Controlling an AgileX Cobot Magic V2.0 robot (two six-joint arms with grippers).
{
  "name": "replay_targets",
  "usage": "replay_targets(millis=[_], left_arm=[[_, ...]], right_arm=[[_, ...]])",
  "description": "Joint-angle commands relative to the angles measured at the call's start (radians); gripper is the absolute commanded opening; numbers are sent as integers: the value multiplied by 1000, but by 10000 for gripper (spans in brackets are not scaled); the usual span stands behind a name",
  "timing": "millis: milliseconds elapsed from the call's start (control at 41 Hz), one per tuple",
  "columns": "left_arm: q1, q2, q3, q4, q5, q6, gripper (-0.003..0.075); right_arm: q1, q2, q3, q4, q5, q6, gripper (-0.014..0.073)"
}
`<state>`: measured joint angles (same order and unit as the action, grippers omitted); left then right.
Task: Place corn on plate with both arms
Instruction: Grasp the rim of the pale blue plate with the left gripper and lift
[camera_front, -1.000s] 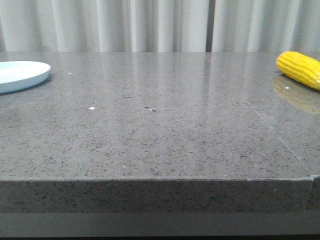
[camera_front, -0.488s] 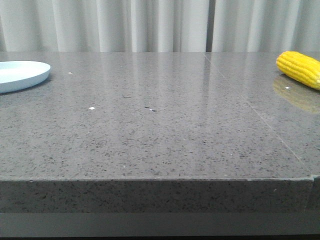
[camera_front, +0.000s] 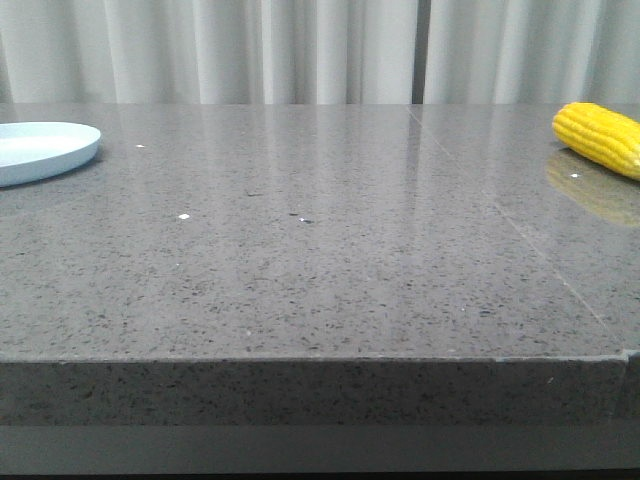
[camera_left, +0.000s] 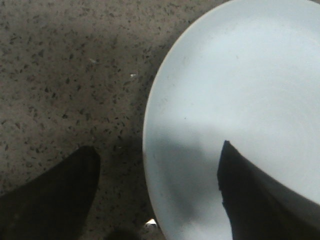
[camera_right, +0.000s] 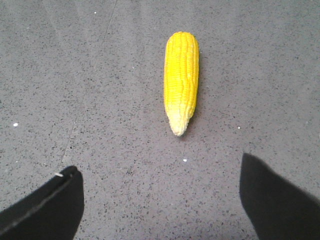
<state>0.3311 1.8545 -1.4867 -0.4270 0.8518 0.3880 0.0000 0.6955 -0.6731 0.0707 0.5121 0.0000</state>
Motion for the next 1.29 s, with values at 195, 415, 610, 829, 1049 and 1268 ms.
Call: replay_targets(millis=[195, 415, 610, 829, 1049, 1268], left_arm=[[-2, -24, -39, -41, -8, 3, 272], [-2, -24, -39, -41, 8, 3, 72], [-2, -24, -48, -45, 38, 3, -20], [-17, -31, -150, -103, 133, 3, -20], [-114, -31, -278, -113, 239, 3, -20], [-277, -31, -320, -118, 237, 3, -20]], right_arm=[[-2, 5, -25, 1, -73, -8, 655], [-2, 5, -25, 1, -73, -8, 655], [-2, 5, -25, 1, -73, -8, 655], [-2, 5, -25, 1, -73, -8, 655], [-2, 5, -25, 1, -73, -8, 655], [-2, 5, -25, 1, -73, -8, 655]])
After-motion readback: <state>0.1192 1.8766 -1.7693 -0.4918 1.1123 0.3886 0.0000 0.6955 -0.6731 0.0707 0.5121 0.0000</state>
